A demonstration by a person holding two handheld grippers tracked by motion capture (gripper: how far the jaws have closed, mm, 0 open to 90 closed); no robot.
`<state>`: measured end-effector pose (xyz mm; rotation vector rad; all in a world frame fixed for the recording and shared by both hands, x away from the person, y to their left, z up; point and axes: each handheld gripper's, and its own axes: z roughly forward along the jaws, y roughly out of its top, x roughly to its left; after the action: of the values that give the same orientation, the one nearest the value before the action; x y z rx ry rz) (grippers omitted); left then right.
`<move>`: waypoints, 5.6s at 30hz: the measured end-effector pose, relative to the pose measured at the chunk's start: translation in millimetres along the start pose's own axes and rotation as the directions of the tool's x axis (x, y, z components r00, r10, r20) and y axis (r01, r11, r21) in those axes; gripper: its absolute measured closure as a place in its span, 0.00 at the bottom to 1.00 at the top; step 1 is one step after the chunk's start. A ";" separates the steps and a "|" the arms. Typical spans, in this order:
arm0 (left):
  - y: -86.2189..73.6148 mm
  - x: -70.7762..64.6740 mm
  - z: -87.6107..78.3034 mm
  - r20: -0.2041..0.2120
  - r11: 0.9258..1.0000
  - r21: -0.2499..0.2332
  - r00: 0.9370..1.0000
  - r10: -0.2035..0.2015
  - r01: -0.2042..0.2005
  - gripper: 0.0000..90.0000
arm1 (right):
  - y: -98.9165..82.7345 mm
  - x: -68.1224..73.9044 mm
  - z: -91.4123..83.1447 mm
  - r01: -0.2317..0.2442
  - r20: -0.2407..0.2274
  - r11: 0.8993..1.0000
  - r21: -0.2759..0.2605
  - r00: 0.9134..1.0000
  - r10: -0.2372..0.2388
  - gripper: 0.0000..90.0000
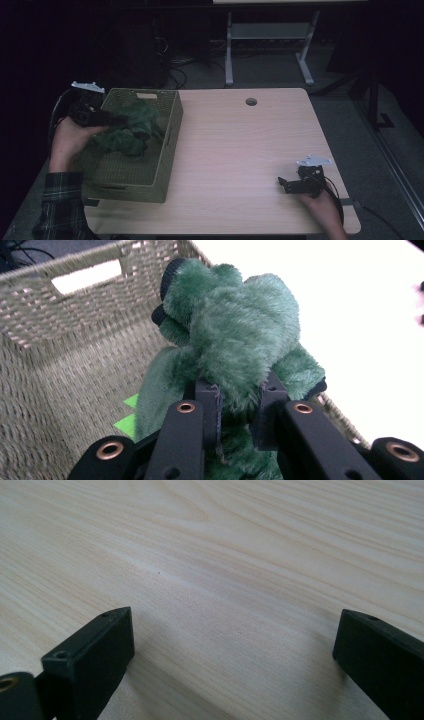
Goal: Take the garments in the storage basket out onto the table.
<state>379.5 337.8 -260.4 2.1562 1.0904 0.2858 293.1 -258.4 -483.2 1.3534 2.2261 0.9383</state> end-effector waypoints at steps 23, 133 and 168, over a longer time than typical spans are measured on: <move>58.1 -48.9 -36.6 0.140 0.979 -0.199 0.987 0.082 -0.053 0.87 | 0.0 0.1 0.0 -0.001 0.000 1.000 -0.001 1.000 0.001 0.03; 22.9 -258.6 260.2 0.376 0.964 -0.056 0.888 0.263 -0.261 0.63 | -0.1 -0.2 -0.1 0.004 0.000 1.000 0.001 1.000 -0.004 0.03; 10.8 -211.8 219.4 0.331 0.972 -0.052 0.914 0.234 -0.230 0.86 | -0.1 -0.1 -0.1 0.004 -0.001 1.000 0.001 1.000 -0.004 0.03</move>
<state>358.5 63.0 -391.5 2.2221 0.6399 0.0263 293.0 -258.6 -483.3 1.3490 2.2291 0.9369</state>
